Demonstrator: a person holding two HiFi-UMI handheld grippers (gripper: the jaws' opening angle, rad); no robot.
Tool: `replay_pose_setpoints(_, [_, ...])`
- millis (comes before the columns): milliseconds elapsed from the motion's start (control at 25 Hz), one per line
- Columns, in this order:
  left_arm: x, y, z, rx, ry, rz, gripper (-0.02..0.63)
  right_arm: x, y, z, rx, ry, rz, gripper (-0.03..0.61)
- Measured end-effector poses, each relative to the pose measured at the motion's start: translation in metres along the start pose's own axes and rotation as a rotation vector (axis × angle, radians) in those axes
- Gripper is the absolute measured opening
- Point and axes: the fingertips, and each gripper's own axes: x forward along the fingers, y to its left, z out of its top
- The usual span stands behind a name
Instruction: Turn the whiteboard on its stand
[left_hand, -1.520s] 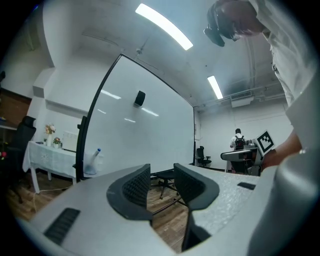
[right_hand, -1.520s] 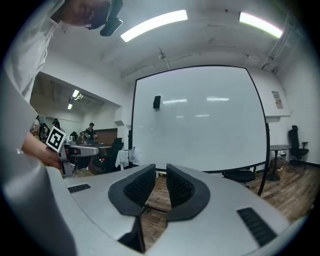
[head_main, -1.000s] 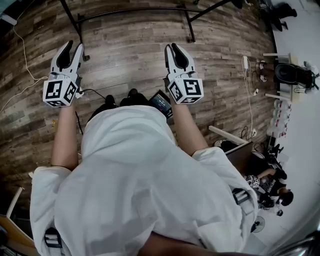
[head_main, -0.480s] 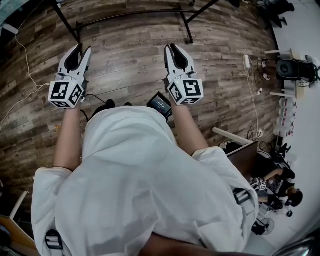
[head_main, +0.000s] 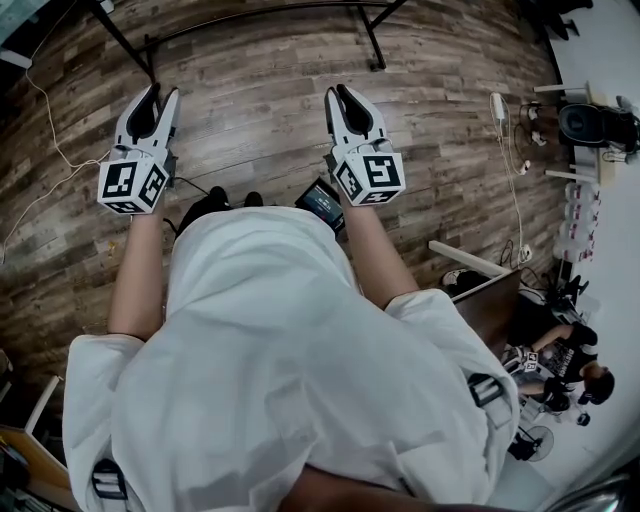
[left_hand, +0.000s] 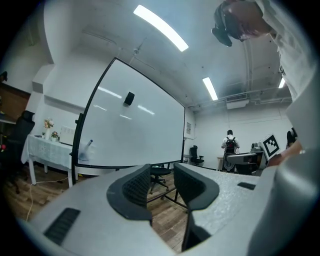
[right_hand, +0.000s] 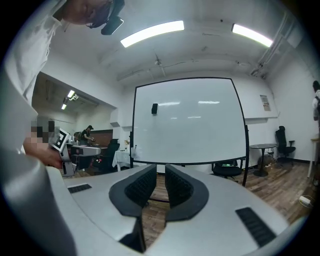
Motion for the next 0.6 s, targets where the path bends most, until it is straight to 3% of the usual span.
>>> replay_pose_setpoints(600, [-0.009,-0.018,0.001,0.006,0.011,-0.030,0.151,-0.018,0.003,-0.006,0.007,0.007,0.001,0.049])
